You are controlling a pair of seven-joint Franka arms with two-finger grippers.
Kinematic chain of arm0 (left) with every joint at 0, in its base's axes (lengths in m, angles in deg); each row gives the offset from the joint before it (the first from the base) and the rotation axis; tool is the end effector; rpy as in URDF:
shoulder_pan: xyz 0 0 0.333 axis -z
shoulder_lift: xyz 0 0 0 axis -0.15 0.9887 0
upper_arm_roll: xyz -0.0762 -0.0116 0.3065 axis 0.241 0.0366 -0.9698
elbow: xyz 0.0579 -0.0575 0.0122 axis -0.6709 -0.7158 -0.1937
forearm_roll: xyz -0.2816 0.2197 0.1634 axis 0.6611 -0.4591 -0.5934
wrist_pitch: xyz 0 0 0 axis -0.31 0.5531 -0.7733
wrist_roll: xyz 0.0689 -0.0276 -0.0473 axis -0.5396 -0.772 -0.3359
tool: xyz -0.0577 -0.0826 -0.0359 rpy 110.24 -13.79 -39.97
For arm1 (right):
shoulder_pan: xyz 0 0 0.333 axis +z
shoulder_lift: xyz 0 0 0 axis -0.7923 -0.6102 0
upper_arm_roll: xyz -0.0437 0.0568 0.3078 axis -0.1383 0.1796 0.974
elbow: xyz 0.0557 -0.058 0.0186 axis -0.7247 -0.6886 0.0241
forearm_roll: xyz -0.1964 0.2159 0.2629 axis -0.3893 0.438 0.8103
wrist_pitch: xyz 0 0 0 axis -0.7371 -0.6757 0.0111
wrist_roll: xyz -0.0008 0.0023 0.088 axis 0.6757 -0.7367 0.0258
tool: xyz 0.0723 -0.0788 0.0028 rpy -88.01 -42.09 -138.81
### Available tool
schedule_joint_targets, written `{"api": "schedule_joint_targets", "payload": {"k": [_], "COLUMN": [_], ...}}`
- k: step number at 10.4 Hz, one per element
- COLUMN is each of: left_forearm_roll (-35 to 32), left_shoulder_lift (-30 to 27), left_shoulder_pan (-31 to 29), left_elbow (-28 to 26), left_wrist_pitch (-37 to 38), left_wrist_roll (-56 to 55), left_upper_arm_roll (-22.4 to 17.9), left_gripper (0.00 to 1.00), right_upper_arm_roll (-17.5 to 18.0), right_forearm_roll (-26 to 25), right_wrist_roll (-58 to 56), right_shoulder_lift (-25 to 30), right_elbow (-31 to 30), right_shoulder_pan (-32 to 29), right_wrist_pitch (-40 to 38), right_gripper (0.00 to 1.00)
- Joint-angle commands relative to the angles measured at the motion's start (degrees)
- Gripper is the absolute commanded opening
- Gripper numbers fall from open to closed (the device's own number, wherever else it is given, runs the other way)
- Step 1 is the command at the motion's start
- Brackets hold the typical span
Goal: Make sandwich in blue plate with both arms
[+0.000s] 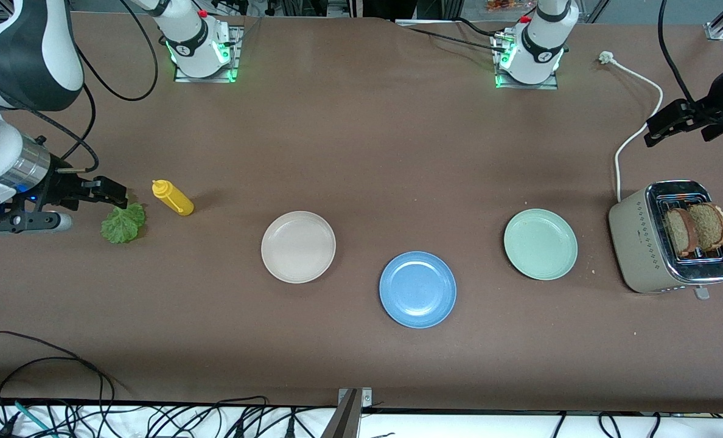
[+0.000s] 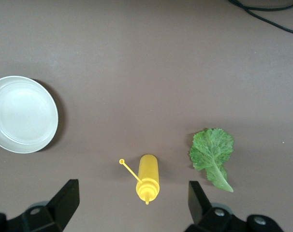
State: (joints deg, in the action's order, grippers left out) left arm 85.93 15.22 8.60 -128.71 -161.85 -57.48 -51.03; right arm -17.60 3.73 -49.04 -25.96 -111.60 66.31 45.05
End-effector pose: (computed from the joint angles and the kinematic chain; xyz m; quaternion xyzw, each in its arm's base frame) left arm 0.5485 -0.0110 0.6477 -0.9980 -0.0578 0.0204 0.0179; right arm 0.6277 0.0416 0.5200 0.9997 0.0236 -0.0062 0.0013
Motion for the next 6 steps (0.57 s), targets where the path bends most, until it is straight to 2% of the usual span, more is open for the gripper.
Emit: {"api": "schedule_joint_targets", "payload": {"k": [1, 6], "left_forearm_roll": [1.8, 1.8], "left_shoulder_lift": [-0.58, -0.58], "left_shoulder_pan": [-0.5, -1.38], "left_elbow": [-0.13, -0.48], "left_wrist_pitch": [0.6, 0.69], "left_wrist_roll": [1.32, 1.41], "left_upper_arm_roll": [0.08, -0.01], "left_gripper": [1.0, 1.0], "right_upper_arm_roll": [0.08, 0.17], "right_forearm_roll": [0.43, -0.09], "right_wrist_roll": [0.77, 0.78], "right_shoulder_lift": [-0.5, -0.5], "right_elbow": [1.51, 1.51], "right_shoulder_pan": [0.06, 0.24], "right_wrist_pitch": [-1.25, -1.17], "right_gripper": [1.0, 1.0]}}
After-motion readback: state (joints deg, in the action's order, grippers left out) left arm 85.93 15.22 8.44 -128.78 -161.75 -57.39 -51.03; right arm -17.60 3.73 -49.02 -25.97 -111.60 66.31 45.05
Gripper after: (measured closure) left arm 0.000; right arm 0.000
